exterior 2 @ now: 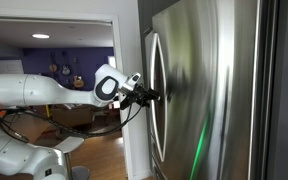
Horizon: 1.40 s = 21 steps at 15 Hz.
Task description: Close the top right fridge door
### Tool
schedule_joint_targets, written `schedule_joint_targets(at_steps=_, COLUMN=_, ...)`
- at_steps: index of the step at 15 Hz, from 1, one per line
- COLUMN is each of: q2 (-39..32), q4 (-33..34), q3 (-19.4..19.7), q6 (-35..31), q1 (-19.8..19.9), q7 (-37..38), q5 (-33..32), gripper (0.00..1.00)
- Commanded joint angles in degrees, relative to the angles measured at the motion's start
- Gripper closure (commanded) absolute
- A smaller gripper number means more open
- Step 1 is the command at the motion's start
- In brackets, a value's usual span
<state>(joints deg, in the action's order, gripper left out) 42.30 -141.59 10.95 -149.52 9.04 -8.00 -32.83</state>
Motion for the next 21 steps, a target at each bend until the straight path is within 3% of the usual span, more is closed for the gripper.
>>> schedule_joint_targets(at_steps=1, q2=-4.56, q4=1.60, q3=0.80, q6=-7.18, q1=2.78, q7=-0.26, q5=2.54, gripper=0.00)
schedule_joint_targets(at_steps=8, q2=-11.98, q4=5.04, q3=-0.17, q6=-14.83, q1=4.87, q7=-0.22, q5=8.89, gripper=0.00)
schedule_joint_targets(at_steps=15, q2=-22.49, q4=13.96, q3=-1.62, q6=-18.17, q1=7.45, q7=2.33, q5=10.58, gripper=0.00)
schedule_joint_targets(at_steps=21, q2=-18.96, q4=12.40, q3=-3.48, q6=-13.36, q1=8.52, q7=3.58, q5=10.93, gripper=0.00)
